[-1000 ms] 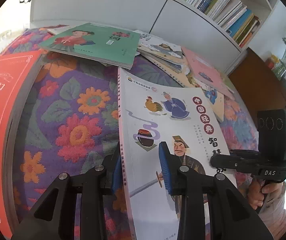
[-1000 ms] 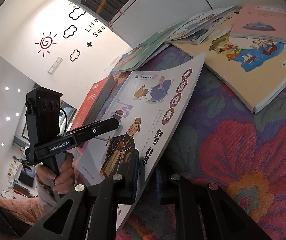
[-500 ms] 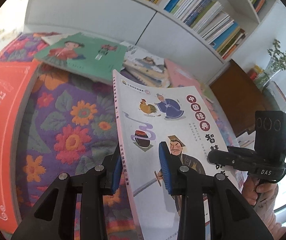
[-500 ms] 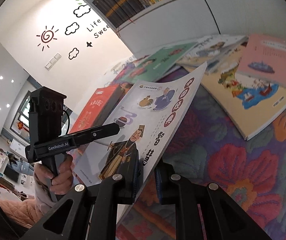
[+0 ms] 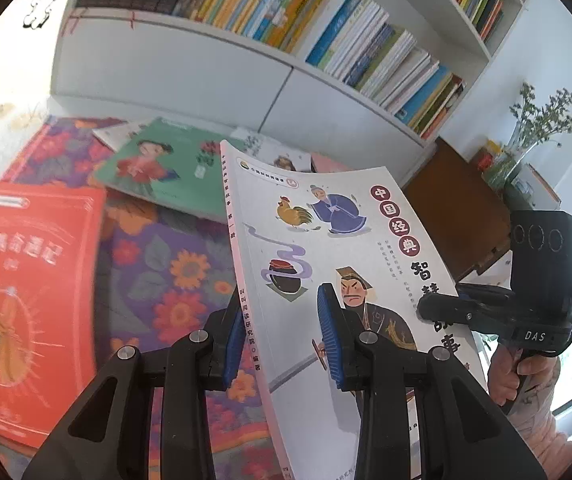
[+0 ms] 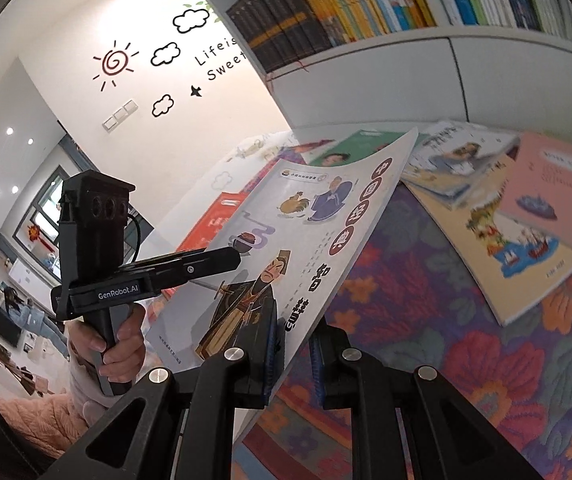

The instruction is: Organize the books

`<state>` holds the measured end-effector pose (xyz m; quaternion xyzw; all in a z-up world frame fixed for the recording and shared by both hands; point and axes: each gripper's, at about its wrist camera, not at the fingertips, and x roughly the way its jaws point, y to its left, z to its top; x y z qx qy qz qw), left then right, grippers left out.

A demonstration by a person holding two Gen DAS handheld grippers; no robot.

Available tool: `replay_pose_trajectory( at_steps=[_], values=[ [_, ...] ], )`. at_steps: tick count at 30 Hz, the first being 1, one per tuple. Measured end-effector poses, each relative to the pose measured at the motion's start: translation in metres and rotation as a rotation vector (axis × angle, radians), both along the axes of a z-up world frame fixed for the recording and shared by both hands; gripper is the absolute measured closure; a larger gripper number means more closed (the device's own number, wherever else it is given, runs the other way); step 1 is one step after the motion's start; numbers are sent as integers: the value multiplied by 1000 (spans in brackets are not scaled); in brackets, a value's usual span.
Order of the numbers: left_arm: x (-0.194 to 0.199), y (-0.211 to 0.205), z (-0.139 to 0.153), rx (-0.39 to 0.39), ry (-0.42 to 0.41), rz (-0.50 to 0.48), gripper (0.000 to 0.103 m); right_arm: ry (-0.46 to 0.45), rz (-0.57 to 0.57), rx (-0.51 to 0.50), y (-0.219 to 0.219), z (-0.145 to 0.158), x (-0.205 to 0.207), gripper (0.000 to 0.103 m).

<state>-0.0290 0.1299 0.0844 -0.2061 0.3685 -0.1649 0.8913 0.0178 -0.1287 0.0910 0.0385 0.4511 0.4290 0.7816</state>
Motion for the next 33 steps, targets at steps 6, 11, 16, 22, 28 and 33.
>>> replay_pose_trajectory(
  at_steps=[6,11,16,22,28,33],
  values=[
    [-10,33,17,-16,-51,26,73,-33,17,9,29,16,0,89],
    [-15,57,26,-1,-82,61,73,-46,59,-2,62,27,2,89],
    [-21,87,26,-8,-118,63,73,-56,63,17,89,32,3,89],
    [-27,131,17,-34,-141,105,73,-21,106,24,133,21,7,88],
    [-26,165,0,51,-103,132,73,19,123,30,181,-8,7,88],
    [-25,186,-15,92,-46,161,73,43,144,16,213,-33,8,88]
  ],
)
